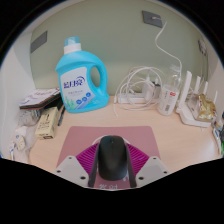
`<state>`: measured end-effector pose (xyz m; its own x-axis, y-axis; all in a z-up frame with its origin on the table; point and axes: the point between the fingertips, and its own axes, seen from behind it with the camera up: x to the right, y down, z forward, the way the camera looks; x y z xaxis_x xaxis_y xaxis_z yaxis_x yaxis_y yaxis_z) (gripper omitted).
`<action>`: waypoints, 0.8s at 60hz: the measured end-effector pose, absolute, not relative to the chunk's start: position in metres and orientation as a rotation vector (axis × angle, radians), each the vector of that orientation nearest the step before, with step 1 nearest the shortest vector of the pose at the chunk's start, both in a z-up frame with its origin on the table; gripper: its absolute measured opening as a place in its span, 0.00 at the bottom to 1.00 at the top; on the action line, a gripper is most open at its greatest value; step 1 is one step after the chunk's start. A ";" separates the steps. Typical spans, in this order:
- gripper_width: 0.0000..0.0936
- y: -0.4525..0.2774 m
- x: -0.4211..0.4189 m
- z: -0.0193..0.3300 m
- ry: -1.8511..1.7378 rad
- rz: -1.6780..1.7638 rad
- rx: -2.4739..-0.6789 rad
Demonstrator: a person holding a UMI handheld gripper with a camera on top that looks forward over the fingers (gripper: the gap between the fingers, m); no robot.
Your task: Arrange mouse
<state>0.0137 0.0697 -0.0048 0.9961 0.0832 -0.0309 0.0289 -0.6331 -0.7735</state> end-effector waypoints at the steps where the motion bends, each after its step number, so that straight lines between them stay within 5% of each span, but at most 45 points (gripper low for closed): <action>1: 0.51 0.069 0.014 -0.006 -0.074 0.087 -2.265; 6: 0.63 0.065 0.014 -0.003 -0.065 0.078 -2.269; 10: 0.92 0.060 0.014 0.005 -0.086 0.049 -2.268; 35: 0.91 -0.063 0.004 0.144 -0.021 -0.075 -2.121; 48: 0.91 -0.148 -0.017 0.185 -0.030 -0.097 -2.095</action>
